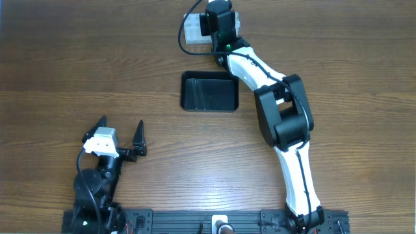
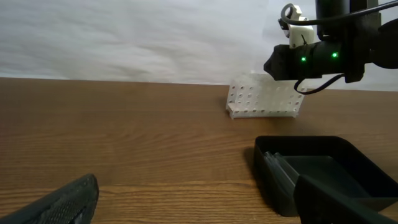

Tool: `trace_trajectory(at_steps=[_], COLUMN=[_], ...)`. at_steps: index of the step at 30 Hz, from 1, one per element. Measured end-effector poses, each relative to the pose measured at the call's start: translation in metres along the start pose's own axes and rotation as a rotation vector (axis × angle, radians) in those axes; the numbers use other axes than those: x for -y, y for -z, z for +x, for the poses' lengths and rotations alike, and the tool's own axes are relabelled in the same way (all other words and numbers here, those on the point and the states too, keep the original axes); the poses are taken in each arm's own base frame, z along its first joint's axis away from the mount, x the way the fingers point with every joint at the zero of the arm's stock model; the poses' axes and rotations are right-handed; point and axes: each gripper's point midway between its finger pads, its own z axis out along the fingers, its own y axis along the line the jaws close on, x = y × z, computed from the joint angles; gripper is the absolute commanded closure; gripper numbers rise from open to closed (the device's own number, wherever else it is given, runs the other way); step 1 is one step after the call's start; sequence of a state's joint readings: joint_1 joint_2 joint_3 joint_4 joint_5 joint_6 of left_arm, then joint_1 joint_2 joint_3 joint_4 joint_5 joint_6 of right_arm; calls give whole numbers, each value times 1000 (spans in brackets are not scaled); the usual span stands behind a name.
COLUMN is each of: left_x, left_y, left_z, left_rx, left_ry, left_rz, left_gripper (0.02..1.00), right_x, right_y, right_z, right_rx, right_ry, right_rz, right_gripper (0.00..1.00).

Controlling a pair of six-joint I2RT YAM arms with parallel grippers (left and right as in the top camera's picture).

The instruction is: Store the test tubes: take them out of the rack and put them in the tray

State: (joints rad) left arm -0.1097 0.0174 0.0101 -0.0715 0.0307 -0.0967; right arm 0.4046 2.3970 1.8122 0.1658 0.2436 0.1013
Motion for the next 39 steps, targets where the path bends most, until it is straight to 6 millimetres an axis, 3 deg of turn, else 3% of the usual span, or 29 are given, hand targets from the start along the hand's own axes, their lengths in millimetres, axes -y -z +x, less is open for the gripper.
trace_trajectory(at_steps=[18,20,24,28,31,33,35,39], left_x=[0,0,0,0,0,0,0,0], left_y=[0,0,0,0,0,0,0,0], left_z=[0,0,0,0,0,0,0,0], left_rx=[0,0,0,0,0,0,0,1], left_ry=[0,0,0,0,0,0,0,0], left_rz=[0,0,0,0,0,0,0,0], left_gripper=[18,18,18,18,18,20,18,18], right_x=[2,2,9,20,31,35,36,20], right_y=[6,15,56,123,175,196,209,210], right_z=[-5,-19,-86,-165,-192,-187,-169,-95], right_rx=[-14,-3,90,198,178,112,15,-275], right_ry=[4,1,-22,-54,-81,-98,-112,-135], right_rz=[5,3,12,17,23,25,23,-23], right_gripper=[939,941,941,945,947,947,952,991])
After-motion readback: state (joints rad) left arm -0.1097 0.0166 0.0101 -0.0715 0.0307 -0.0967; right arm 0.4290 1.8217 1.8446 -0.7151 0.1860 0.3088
